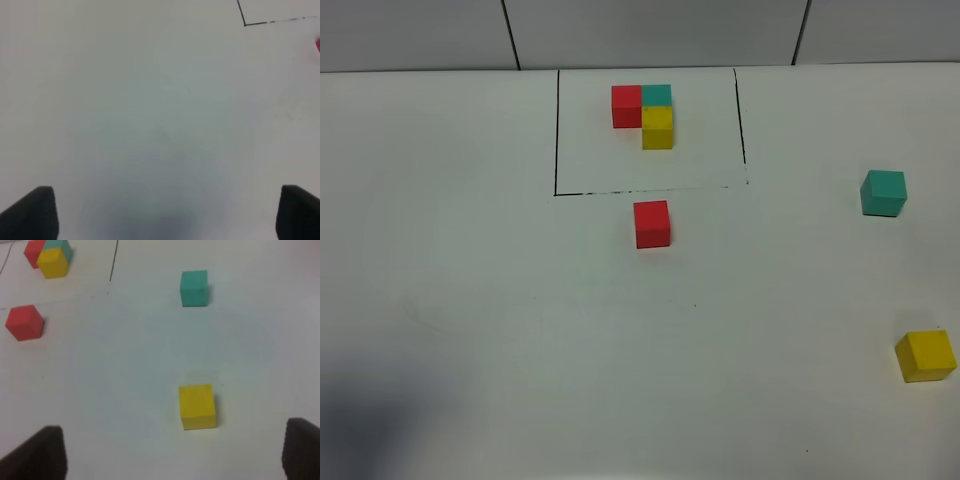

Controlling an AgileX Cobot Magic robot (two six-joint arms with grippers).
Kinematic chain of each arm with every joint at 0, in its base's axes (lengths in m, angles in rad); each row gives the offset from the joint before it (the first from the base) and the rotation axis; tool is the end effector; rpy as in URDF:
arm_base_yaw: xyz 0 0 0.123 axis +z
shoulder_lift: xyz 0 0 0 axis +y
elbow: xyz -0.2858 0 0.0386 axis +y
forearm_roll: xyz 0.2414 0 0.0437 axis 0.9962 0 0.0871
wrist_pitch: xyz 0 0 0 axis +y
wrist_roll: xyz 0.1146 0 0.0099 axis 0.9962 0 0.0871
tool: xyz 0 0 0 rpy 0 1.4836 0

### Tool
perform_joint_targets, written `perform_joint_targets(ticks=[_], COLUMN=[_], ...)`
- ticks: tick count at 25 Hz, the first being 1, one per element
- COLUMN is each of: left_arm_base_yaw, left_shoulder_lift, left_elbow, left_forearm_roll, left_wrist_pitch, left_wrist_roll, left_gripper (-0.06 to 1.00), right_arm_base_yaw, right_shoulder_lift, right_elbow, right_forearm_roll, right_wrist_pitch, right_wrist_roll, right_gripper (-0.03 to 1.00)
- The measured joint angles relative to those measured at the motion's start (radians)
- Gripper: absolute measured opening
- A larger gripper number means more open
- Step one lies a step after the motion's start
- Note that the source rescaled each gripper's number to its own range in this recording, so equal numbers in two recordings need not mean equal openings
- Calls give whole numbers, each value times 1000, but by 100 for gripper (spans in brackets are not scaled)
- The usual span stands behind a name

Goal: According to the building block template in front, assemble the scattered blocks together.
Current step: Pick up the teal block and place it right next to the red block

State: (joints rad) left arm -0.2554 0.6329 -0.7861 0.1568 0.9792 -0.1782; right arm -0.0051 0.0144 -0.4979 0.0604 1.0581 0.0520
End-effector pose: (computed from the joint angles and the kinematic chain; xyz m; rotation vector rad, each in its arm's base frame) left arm 0.1092 -0.0131 0.3268 0.1230 2.2932 -0.0286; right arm 0.0097 0.0060 0.2628 0.0566 2.0574 0.1016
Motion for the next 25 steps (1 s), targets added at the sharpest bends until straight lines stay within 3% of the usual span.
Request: perform_joint_targets(ticks=[7,15,21,25], left_arm_base_yaw=[0,0,0,0], left_shoulder_lift=[-189,-344,-479,-554], left_elbow=[129,215,256,270], left_forearm_roll=[-7,-82,-167,-171], left_wrist_pitch=[6,18,31,67], left_wrist_roll=[-13,-8,61,77], left_gripper=[95,92,90,88], right_arm_base_yaw=[0,0,0,0], right_shoulder_lift=[0,0,0,0], right_elbow=[0,0,0,0], right_forearm_roll=[1,3,4,4], right_wrist_pitch=[0,0,0,0], right_wrist_roll=[0,0,0,0], right_gripper=[75,75,75,75])
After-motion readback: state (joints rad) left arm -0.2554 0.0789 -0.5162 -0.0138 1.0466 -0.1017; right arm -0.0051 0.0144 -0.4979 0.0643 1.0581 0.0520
